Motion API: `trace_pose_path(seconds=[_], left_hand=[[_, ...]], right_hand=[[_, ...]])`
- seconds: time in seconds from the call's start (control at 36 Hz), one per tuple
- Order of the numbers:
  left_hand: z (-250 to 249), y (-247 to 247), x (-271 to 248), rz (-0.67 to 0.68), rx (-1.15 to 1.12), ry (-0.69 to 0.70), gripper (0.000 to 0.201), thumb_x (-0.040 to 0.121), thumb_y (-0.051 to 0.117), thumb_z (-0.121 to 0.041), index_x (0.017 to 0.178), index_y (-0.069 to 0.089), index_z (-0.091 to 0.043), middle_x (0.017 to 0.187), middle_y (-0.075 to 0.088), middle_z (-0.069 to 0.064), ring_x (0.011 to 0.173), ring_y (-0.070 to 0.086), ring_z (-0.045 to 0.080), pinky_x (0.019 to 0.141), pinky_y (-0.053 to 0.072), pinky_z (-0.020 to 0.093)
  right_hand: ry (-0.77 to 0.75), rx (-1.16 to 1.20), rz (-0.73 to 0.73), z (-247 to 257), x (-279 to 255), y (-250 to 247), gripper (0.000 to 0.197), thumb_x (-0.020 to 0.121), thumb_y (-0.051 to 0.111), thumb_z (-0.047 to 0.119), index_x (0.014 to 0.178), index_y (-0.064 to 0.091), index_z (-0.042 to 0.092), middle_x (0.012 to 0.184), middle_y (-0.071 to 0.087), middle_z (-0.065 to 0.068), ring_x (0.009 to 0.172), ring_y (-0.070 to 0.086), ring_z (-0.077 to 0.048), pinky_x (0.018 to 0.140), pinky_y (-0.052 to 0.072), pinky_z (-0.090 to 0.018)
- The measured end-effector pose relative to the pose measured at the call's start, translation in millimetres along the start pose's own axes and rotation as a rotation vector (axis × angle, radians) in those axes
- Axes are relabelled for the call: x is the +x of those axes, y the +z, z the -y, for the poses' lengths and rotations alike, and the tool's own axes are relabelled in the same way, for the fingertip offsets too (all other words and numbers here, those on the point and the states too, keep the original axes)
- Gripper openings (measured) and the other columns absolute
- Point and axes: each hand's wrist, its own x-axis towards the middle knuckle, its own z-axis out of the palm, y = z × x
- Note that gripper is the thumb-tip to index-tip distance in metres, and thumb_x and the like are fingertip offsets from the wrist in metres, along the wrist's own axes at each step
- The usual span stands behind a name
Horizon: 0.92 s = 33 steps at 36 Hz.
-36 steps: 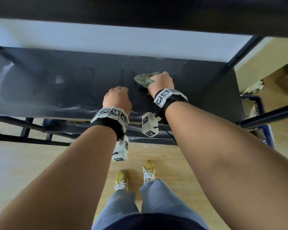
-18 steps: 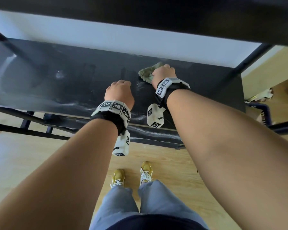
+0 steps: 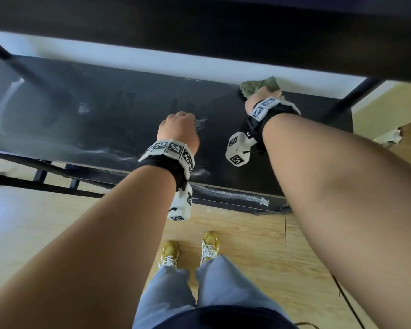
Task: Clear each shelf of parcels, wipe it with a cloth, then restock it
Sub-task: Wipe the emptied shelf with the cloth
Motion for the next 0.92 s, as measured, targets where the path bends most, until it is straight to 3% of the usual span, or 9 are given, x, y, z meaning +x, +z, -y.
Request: trace_pose_path(seconds=[0.08, 0.14, 0.25, 0.39, 0.44, 0.56, 0.67, 0.81, 0.92], left_hand=[[4, -1, 1, -0.005, 0.007, 0.001, 0.045, 0.088, 0.044, -0.001, 0.131, 0.053, -0.011, 0.134, 0.052, 0.007, 0.124, 0.045, 0.027, 0.103, 0.038, 0.038], [7, -1, 0, -0.009, 0.014, 0.002, 0.045, 0.088, 0.044, -0.001, 0.131, 0.052, -0.012, 0.134, 0.052, 0.006, 0.124, 0.046, 0.027, 0.103, 0.038, 0.038], [15, 0, -1, -0.012, 0.034, 0.002, 0.045, 0.088, 0.043, -0.001, 0.130, 0.053, -0.012, 0.134, 0.053, 0.007, 0.123, 0.046, 0.027, 0.103, 0.038, 0.038], [27, -1, -4, -0.002, 0.039, -0.015, 0.045, 0.087, 0.045, 0.000, 0.130, 0.053, -0.011, 0.134, 0.052, 0.006, 0.124, 0.045, 0.027, 0.104, 0.038, 0.038], [30, -3, -7, 0.002, 0.039, -0.020, 0.046, 0.086, 0.044, 0.001, 0.130, 0.053, -0.011, 0.135, 0.052, 0.007, 0.124, 0.045, 0.027, 0.104, 0.038, 0.038], [37, -4, -13, 0.007, 0.031, -0.021, 0.048, 0.085, 0.044, 0.000, 0.131, 0.052, -0.012, 0.135, 0.051, 0.006, 0.124, 0.045, 0.027, 0.104, 0.036, 0.037], [45, -5, -22, 0.003, 0.040, 0.006, 0.047, 0.086, 0.044, -0.001, 0.130, 0.053, -0.013, 0.133, 0.053, 0.005, 0.123, 0.046, 0.027, 0.102, 0.038, 0.038], [61, -8, -38, 0.014, 0.056, 0.078, 0.037, 0.082, 0.051, -0.003, 0.117, 0.060, -0.013, 0.122, 0.058, 0.005, 0.114, 0.051, 0.027, 0.096, 0.042, 0.038], [76, -13, -54, 0.007, 0.057, 0.124, 0.038, 0.085, 0.050, -0.004, 0.121, 0.058, -0.013, 0.126, 0.057, 0.005, 0.116, 0.050, 0.027, 0.098, 0.041, 0.038]], right_hand=[[0.083, -0.117, 0.023, 22, -12, -9, 0.054, 0.106, 0.022, 0.035, 0.155, 0.008, 0.019, 0.160, 0.012, -0.012, 0.143, 0.018, -0.036, 0.095, 0.026, -0.068], [0.007, -0.128, 0.069, 36, -15, -12, 0.051, 0.106, 0.020, 0.032, 0.155, 0.008, 0.019, 0.160, 0.009, -0.014, 0.144, 0.016, -0.036, 0.104, 0.024, -0.062], [-0.103, -0.090, 0.194, 54, -2, 2, 0.055, 0.106, 0.023, 0.031, 0.156, 0.000, 0.024, 0.162, -0.007, -0.011, 0.149, -0.004, -0.030, 0.114, 0.008, -0.059], [-0.244, -0.079, 0.254, 74, -30, 8, 0.057, 0.104, 0.032, 0.023, 0.155, 0.008, 0.022, 0.161, -0.004, -0.012, 0.149, -0.001, -0.031, 0.119, 0.009, -0.050], [-0.238, -0.023, 0.265, 77, -39, 12, 0.056, 0.104, 0.035, 0.024, 0.155, 0.011, 0.016, 0.160, 0.004, -0.013, 0.148, 0.008, -0.030, 0.118, 0.015, -0.048], [-0.249, 0.109, 0.231, 75, -59, 25, 0.049, 0.100, 0.042, 0.020, 0.149, 0.033, 0.021, 0.155, 0.024, -0.010, 0.141, 0.027, -0.033, 0.114, 0.028, -0.044], [-0.165, 0.252, 0.170, 71, -87, 35, 0.045, 0.096, 0.053, 0.029, 0.137, 0.042, 0.012, 0.137, 0.045, -0.010, 0.119, 0.053, -0.035, 0.099, 0.045, -0.047], [-0.140, 0.238, 0.065, 59, -127, 54, 0.036, 0.094, 0.053, 0.021, 0.128, 0.047, 0.011, 0.127, 0.050, -0.011, 0.106, 0.059, -0.035, 0.084, 0.048, -0.040], [-0.178, 0.113, -0.001, 51, -162, 61, 0.032, 0.092, 0.060, 0.022, 0.121, 0.056, 0.007, 0.124, 0.055, -0.008, 0.112, 0.057, -0.030, 0.090, 0.050, -0.040]])
